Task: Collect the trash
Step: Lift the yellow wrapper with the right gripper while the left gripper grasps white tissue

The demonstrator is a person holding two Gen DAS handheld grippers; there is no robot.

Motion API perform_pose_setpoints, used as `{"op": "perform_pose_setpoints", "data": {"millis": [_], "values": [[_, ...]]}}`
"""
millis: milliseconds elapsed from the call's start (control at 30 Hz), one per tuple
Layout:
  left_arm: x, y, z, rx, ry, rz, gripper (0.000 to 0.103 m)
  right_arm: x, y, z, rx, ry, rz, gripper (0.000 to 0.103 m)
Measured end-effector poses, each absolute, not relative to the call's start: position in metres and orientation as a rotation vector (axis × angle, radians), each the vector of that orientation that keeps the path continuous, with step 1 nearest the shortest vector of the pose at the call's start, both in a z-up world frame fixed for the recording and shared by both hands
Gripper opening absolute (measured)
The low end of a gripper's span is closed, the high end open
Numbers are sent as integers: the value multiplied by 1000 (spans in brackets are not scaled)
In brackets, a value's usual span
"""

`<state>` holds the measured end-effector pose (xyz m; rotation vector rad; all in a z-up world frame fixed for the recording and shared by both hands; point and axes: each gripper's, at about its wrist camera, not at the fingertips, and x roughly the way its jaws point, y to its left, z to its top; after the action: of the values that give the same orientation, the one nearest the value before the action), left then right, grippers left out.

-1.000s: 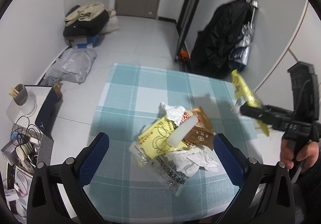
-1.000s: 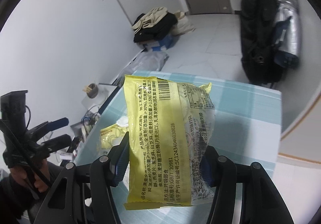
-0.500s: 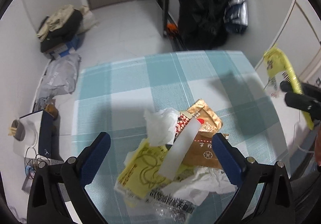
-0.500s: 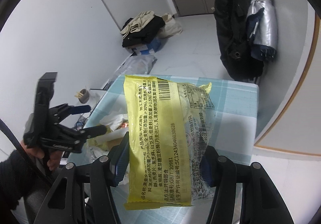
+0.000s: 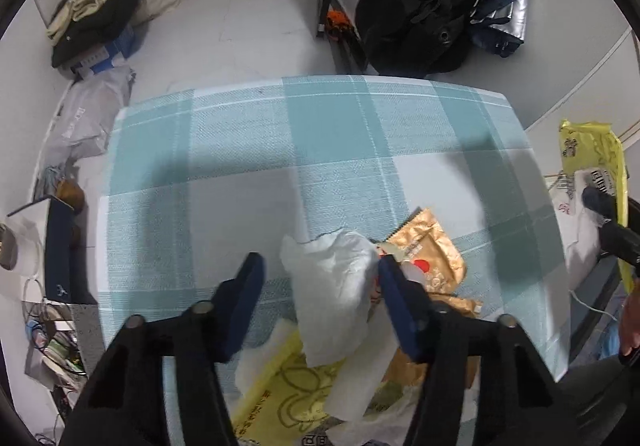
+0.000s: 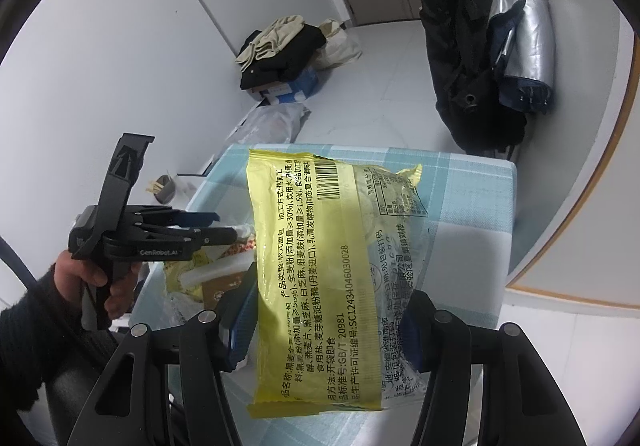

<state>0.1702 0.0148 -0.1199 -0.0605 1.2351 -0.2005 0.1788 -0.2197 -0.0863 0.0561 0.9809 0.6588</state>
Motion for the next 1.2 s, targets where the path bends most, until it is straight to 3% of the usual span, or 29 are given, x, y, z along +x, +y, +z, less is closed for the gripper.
{"op": "perform_pose_setpoints", "data": {"millis": [133, 267, 733, 1200], "values": [[174, 7, -127, -45, 1251, -216, 23, 181, -219, -88, 57, 983, 661, 59], [170, 9, -124, -46, 1232, -210, 13, 179, -222, -86, 58, 979, 656, 59], [160, 36, -78, -225, 1030, -182, 9, 155, -219, -64, 106, 940, 618, 59], [78, 35, -12, -198, 776, -169, 9, 63, -203, -38, 118, 875, 629, 59]]}}
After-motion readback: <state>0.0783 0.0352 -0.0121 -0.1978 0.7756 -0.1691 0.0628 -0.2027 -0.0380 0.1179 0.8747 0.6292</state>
